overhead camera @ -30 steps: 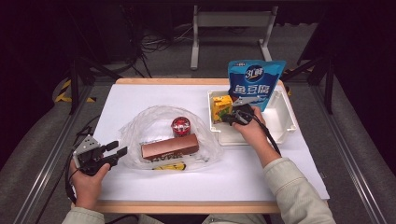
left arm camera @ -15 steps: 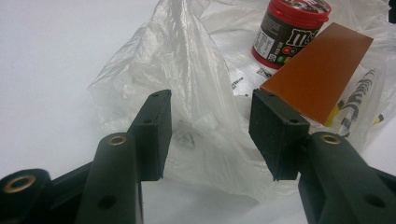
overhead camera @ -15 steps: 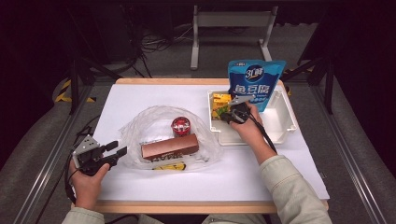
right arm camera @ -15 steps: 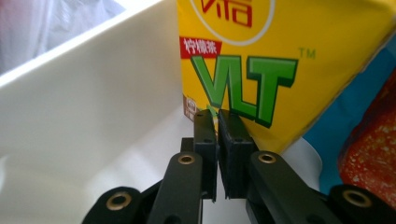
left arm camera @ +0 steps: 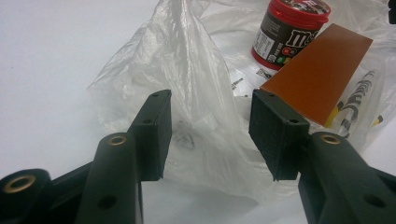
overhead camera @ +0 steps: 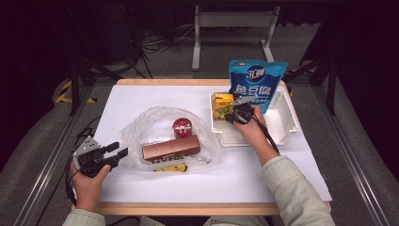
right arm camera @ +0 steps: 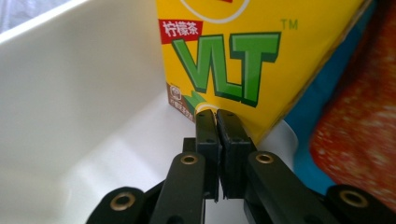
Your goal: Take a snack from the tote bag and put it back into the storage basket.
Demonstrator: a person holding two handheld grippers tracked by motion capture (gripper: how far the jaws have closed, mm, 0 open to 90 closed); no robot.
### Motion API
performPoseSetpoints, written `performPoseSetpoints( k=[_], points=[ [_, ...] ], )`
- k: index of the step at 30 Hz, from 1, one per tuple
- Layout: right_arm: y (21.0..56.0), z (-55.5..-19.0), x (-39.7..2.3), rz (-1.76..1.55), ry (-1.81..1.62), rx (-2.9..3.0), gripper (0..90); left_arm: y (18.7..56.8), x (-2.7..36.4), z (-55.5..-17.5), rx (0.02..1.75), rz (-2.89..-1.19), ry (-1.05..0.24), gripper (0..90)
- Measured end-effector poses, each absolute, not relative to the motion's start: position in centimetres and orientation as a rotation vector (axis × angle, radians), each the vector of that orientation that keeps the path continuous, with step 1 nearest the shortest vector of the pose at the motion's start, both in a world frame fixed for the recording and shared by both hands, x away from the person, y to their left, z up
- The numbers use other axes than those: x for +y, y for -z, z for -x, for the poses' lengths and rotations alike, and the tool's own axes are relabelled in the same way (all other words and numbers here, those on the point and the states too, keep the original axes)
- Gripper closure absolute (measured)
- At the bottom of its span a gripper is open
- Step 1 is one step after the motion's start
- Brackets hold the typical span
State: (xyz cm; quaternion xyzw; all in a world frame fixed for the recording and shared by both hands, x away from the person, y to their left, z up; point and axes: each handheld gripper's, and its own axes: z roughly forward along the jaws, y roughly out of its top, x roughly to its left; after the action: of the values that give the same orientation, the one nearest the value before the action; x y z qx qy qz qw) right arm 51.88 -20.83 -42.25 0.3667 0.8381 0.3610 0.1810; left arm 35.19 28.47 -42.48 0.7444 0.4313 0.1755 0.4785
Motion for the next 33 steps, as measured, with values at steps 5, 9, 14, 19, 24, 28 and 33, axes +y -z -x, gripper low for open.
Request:
performPoseSetpoints(
  k=[5, 9, 14, 19, 24, 28, 33],
  points=[
    [42.3, -52.0, -21.1, -1.063, -1.026, 2.358, 85.1, 42.5, 28.5, -35.3, 1.047, -1.823, -0.430, 49.6],
    [42.2, -51.8, -20.9, -1.054, -1.044, 2.356, 83.3, 42.5, 28.5, -35.3, 1.052, -1.819, -0.427, 49.6],
    [41.4, -51.3, -20.5, -1.029, -1.095, 2.355, 80.8, 42.5, 28.5, -35.3, 1.051, -1.817, -0.428, 49.6],
    [39.9, -50.7, -20.1, -0.984, -1.157, 2.333, 74.4, 42.4, 28.4, -35.5, 1.047, -1.814, -0.427, 49.5],
    [38.3, -50.1, -19.7, -0.952, -1.234, 2.313, 63.1, 42.5, 28.4, -35.6, 1.046, -1.815, -0.424, 49.5],
    [36.9, -49.5, -19.3, -0.916, -1.290, 2.301, 53.9, 42.4, 28.3, -35.4, 1.049, -1.816, -0.426, 49.6],
    [35.6, -48.8, -18.6, -0.851, -1.362, 2.302, 43.4, 42.4, 28.4, -35.3, 1.052, -1.808, -0.428, 49.6]
  ],
)
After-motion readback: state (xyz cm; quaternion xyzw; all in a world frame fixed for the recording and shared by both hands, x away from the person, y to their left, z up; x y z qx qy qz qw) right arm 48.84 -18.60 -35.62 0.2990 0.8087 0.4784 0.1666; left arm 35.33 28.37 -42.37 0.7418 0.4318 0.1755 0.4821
